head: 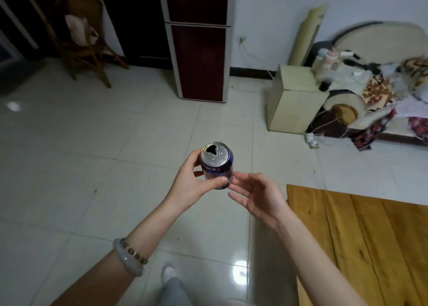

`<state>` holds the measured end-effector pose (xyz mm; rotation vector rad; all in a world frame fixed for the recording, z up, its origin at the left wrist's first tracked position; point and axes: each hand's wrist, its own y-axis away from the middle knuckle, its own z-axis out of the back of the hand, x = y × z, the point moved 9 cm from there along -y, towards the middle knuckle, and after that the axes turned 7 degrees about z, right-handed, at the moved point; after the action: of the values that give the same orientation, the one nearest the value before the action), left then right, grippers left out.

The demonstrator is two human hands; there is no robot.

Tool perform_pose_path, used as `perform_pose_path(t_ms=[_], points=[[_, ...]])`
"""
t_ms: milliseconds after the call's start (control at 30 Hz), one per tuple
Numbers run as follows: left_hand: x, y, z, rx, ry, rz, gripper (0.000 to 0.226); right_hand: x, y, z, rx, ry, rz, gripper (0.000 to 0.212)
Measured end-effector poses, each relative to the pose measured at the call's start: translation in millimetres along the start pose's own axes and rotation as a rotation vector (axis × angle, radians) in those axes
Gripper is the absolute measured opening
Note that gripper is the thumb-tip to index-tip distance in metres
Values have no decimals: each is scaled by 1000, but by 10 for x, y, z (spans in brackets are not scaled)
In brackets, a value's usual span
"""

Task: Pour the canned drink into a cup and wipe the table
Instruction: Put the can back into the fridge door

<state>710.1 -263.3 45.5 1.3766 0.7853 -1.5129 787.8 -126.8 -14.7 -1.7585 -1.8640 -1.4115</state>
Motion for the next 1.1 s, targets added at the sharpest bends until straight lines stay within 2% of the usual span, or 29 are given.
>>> perform_pose_path(t_ms=[233, 433, 733, 933, 1100], points=[[-50, -519, 1393, -46, -29, -20, 63, -277, -751, -1303, 65, 8, -68, 31], [-63, -1041, 2332, -70, -36, -9, 50, -404, -1336, -2179, 75, 4, -132, 31], [17, -2051, 3088, -124, -2, 18, 52, -250, -2400, -2928, 88, 77, -168, 33], [-163, -3068, 3588, -159, -19, -17, 53, 221, -3419, -3502, 108, 128, -181, 42], [-429, -3949, 3938, -169, -38, -43, 56, 652, -4189, -3987, 148, 129, -189, 37]])
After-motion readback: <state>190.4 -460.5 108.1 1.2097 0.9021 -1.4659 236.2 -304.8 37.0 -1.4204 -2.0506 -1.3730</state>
